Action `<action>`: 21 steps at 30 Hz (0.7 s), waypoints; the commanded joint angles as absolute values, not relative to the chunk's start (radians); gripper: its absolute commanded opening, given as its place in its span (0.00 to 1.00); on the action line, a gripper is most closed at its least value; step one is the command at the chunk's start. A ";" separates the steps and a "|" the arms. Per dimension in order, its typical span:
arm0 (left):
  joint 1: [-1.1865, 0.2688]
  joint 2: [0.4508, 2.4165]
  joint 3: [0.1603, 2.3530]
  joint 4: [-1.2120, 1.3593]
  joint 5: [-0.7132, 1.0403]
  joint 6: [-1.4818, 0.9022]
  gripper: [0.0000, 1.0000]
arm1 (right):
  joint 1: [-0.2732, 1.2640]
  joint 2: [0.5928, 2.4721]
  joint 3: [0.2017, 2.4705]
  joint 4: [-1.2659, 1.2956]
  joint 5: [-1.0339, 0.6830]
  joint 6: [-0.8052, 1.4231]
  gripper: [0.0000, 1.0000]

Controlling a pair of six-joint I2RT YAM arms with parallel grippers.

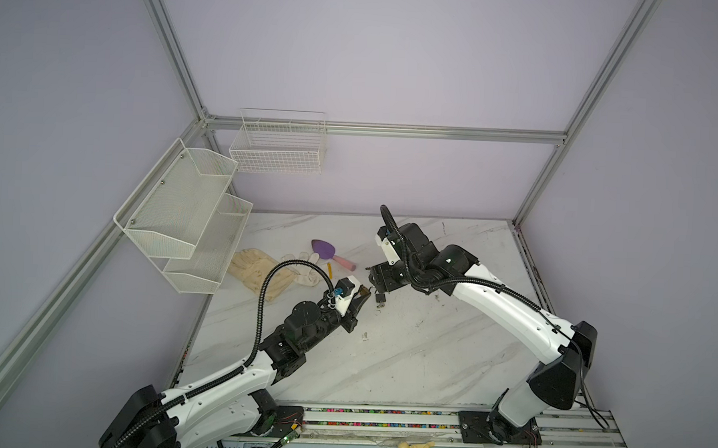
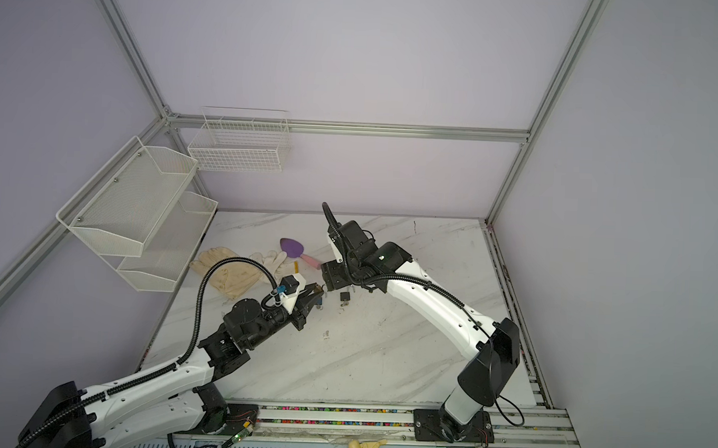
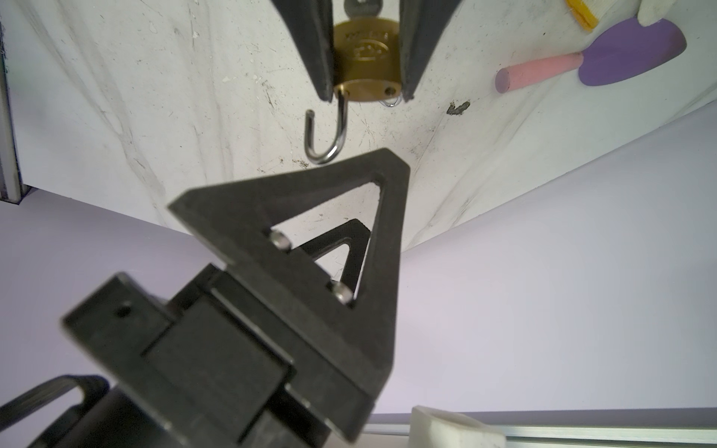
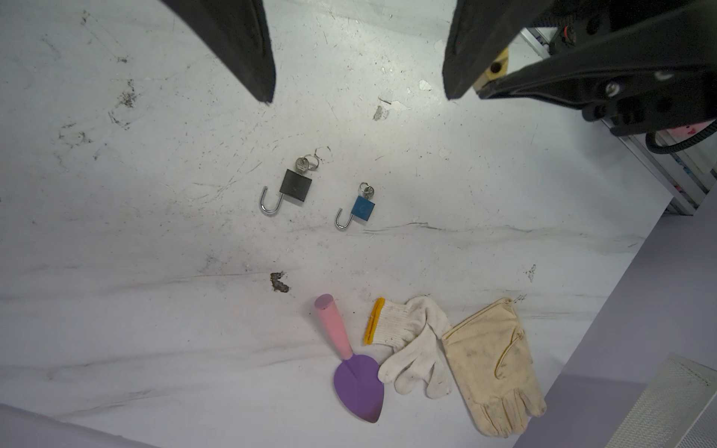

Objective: Unlock with the key

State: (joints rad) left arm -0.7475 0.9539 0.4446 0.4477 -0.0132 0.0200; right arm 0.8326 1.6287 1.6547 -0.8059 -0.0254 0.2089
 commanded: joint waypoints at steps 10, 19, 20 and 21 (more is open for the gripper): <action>-0.750 0.957 0.446 0.509 -0.045 0.013 0.00 | 0.809 1.548 1.602 -0.811 -0.119 0.175 0.71; -0.750 0.976 0.463 0.512 -0.034 0.000 0.00 | 0.784 1.515 1.559 -0.780 -0.210 0.167 0.71; -0.750 0.976 0.465 0.512 -0.032 0.000 0.00 | 0.784 1.515 1.559 -0.781 -0.203 0.167 0.71; -0.750 0.977 0.465 0.512 -0.032 0.000 0.00 | 0.783 1.516 1.558 -0.782 -0.201 0.166 0.71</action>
